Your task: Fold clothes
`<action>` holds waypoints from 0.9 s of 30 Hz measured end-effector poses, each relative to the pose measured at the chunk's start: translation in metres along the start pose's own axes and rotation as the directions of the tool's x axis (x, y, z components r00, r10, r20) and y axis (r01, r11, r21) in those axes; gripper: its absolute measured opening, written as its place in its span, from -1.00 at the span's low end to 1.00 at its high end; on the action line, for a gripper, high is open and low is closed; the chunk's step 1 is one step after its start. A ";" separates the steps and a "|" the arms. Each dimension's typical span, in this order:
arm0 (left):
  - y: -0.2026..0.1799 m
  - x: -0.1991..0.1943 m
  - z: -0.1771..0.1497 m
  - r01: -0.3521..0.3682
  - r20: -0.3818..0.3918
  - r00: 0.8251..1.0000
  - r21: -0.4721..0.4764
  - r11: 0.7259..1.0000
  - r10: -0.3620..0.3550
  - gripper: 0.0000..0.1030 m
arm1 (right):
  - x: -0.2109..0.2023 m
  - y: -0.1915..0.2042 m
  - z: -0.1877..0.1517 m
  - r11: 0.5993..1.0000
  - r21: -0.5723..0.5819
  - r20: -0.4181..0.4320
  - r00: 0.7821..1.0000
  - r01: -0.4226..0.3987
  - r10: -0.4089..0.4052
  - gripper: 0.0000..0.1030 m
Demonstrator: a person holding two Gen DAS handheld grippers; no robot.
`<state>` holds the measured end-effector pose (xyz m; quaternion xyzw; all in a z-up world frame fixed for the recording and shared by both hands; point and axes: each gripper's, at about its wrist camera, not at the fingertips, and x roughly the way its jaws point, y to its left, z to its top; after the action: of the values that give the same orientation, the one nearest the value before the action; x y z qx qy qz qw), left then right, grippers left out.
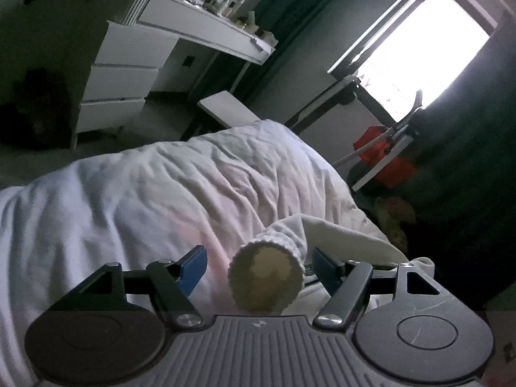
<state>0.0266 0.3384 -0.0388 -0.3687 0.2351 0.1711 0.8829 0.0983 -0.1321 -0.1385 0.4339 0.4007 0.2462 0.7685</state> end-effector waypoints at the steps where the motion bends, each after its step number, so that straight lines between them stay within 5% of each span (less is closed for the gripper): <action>1: 0.001 0.005 0.000 0.002 -0.007 1.000 -0.001 1.000 -0.002 0.44 | 0.003 -0.003 0.000 1.000 0.014 -0.009 1.000 0.017 -0.017 -0.48; 3: 0.002 0.016 0.000 0.014 -0.027 1.000 -0.006 1.000 -0.014 0.44 | 0.007 -0.006 0.000 0.999 0.020 -0.021 0.999 0.047 -0.046 -0.46; 8: -0.007 0.042 -0.005 0.019 -0.068 0.998 0.075 0.997 -0.014 0.44 | 0.008 -0.012 -0.001 0.997 0.073 -0.044 0.999 0.027 -0.024 0.03; 11: -0.014 0.056 -0.009 0.006 -0.076 0.997 0.127 0.992 0.004 0.44 | 0.009 -0.009 -0.004 0.999 0.041 -0.058 0.998 0.025 -0.023 0.08; 14: -0.018 0.069 -0.014 -0.004 -0.084 0.996 0.147 0.989 0.017 0.24 | 0.012 -0.004 -0.010 0.999 -0.023 -0.069 0.997 0.043 -0.044 0.09; 15: -0.019 0.072 -0.014 0.001 -0.096 0.995 0.151 0.989 0.013 -0.02 | 0.014 -0.002 -0.012 0.999 -0.038 -0.072 0.997 0.032 -0.035 0.12; 18: -0.026 0.076 -0.009 0.037 -0.108 0.994 0.184 0.982 -0.017 -0.54 | 0.022 0.010 -0.022 0.995 -0.099 -0.099 0.995 -0.006 -0.004 -0.09; 19: -0.030 0.077 -0.007 0.030 -0.096 0.995 0.216 0.976 -0.009 -0.61 | 0.024 0.014 -0.027 0.996 -0.089 -0.089 0.996 -0.014 0.006 -0.36; 20: -0.034 0.079 -0.004 0.020 -0.085 0.996 0.240 0.971 0.001 -0.68 | 0.025 0.018 -0.031 0.997 -0.080 -0.078 0.997 -0.023 0.017 -0.41; 27: -0.041 0.124 0.098 -0.078 -0.086 0.992 0.172 0.982 0.094 -0.73 | 0.082 0.074 -0.077 0.990 -0.065 -0.044 0.991 -0.126 0.124 -0.52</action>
<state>0.1769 0.3987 -0.0222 -0.2899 0.3057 0.1711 0.8907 0.0779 0.0011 -0.1312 0.4268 0.3792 0.3158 0.7578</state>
